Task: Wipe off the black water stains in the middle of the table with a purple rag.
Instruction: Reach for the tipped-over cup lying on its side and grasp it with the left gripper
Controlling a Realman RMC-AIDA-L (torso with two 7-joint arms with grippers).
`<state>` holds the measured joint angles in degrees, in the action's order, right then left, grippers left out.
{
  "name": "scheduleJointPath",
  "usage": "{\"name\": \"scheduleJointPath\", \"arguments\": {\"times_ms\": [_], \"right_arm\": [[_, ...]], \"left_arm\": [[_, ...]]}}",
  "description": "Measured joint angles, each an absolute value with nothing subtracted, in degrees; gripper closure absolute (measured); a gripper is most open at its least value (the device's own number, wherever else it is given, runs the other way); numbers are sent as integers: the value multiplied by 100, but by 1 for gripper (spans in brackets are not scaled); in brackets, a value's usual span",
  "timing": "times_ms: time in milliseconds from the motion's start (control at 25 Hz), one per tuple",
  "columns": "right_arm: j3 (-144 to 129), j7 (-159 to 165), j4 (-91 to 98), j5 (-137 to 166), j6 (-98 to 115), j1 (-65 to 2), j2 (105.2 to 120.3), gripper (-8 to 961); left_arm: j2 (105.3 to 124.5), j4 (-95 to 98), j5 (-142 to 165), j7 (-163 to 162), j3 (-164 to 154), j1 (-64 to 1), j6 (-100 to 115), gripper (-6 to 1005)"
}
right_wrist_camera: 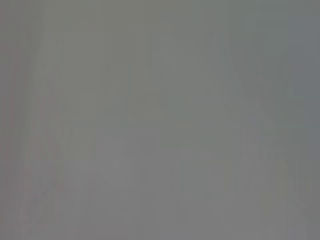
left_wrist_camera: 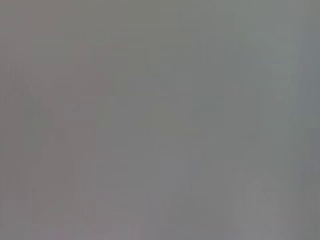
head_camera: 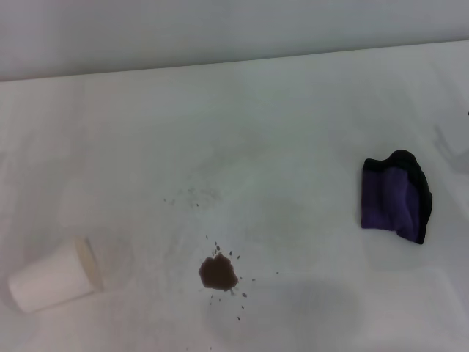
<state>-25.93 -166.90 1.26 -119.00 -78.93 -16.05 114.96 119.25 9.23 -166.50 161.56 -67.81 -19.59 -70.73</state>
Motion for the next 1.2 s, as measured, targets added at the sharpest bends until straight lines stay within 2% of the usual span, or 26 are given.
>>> {"name": "scheduleJointPath", "arguments": {"times_ms": [400,720,840,920,1200], "right_arm": [[-2593,-16690,56,-11900,-7856,-1631,11504,89],[-2593,-16690,53,-11901,-7783,-1656,11505,89],[-2593,-16690,51,-11900,-7757,-1664,11505,89],[-2593,-16690,47,-11900,-7735,-1670,11505,89],[-2593,-16690,13,-11864,-7627,-1705,11513,88]], "left_arm": [[11899,929,-16535,15902,-6806,-1977,-7251,122],[11677,1523,-15281,14828,-6814,-2001,-6324,122],[11552,2092,-14393,14094,-6804,-1944,-5961,122],[11398,2533,-13651,13390,-6783,-1919,-5828,122],[10689,4154,-10946,10381,-6757,-1908,-5841,121]]}}
